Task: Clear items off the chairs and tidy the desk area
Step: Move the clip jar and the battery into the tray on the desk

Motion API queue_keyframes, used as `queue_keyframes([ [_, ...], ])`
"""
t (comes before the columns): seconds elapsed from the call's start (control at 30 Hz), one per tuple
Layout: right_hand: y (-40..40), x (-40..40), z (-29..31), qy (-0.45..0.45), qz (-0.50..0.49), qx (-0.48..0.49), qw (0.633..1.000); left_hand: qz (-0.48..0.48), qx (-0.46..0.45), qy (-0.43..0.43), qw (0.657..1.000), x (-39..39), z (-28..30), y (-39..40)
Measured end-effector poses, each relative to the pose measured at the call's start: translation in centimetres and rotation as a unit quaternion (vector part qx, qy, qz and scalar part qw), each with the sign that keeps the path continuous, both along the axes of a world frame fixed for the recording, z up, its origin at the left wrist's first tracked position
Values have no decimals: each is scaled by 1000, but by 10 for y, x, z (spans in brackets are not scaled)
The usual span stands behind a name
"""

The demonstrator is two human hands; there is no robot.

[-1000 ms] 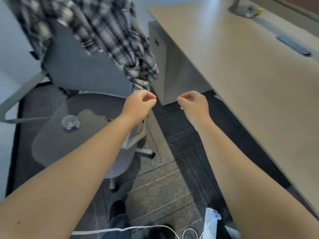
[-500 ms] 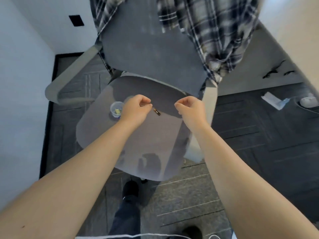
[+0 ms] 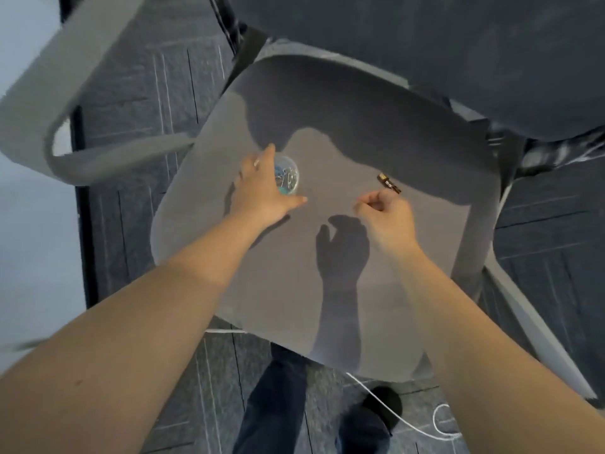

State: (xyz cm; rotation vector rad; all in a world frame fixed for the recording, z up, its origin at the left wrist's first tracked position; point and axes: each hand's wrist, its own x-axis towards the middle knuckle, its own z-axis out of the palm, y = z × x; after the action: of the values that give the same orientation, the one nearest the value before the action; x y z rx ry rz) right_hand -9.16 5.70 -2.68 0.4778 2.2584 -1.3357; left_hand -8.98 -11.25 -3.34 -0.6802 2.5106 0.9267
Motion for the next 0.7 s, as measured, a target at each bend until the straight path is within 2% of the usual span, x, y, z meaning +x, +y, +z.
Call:
queue_keyframes([
  [0.07, 0, -2, -15, -4, -4, 6, 1000, -19, -23, -6, 1000, -4, -15, 1],
  [0.2, 4, -10, -27, 10, -35, 34, 999, -19, -36, 49, 998, -16, -20, 2],
  [0.37, 19, -27, -36, 57, -86, 137, 985, -49, 80, 89, 992, -33, -15, 21],
  [0.43, 24, -33, -41, 49, -81, 182, 979, -52, 113, 88, 988, -37, -16, 28],
  [0.7, 24, -36, -58, 42, -6, 280, 959, -78, 119, 73, 987, -32, -22, 31],
])
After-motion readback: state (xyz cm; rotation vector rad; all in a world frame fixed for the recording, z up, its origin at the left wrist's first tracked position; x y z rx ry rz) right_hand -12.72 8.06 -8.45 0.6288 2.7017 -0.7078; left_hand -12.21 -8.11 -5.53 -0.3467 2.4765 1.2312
